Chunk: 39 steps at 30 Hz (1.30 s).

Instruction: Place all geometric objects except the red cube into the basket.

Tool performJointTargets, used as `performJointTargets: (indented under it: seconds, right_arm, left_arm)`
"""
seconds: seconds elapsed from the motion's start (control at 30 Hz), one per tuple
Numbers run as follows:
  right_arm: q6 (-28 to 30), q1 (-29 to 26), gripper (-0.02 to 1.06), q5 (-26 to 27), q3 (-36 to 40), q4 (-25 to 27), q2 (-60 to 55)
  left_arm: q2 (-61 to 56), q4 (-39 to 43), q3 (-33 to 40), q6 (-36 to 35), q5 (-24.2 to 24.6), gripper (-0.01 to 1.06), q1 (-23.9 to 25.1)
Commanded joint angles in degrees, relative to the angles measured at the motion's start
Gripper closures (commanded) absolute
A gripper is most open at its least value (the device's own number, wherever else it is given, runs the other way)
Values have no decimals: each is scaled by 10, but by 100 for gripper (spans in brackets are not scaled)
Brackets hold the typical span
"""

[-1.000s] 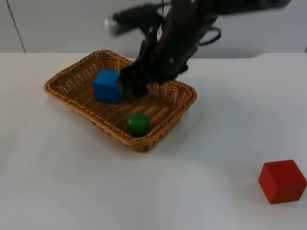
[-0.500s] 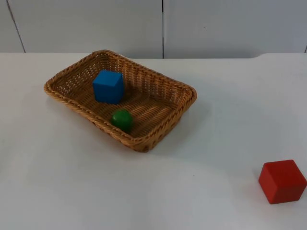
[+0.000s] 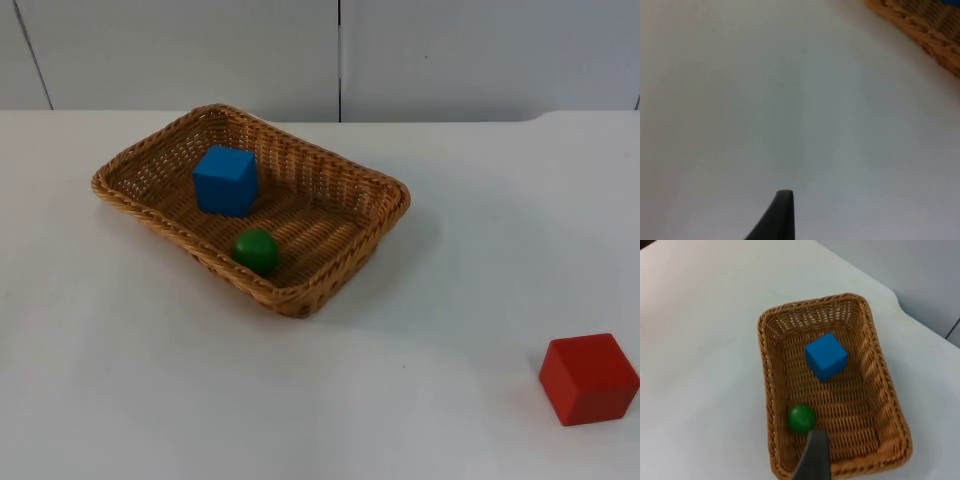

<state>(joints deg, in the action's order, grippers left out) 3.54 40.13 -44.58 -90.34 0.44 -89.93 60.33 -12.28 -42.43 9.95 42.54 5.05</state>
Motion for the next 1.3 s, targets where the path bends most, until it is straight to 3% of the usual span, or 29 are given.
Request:
performJointTargets:
  seconds: [0.0,0.37,0.73,1.0,1.1,1.27]
  right_arm:
    - [0,4,35,28,43,1,46]
    - [0,4,35,59,203,3,210]
    - [-1,4,35,59,360,11,399]
    - [-10,4,35,59,479,13,533]
    - [-11,4,35,48,524,13,605]
    - [-11,4,35,-4,538,13,686]
  left_arm:
    - [-33,-13,1,7,8,0,1]
    - [-205,-32,1,18,37,0,1]
    - [-400,-23,1,18,126,0,1]
    - [-492,-16,1,-20,157,0,1]
    - [-536,7,14,-33,174,0,1]
    - [-594,20,70,-47,172,0,1]
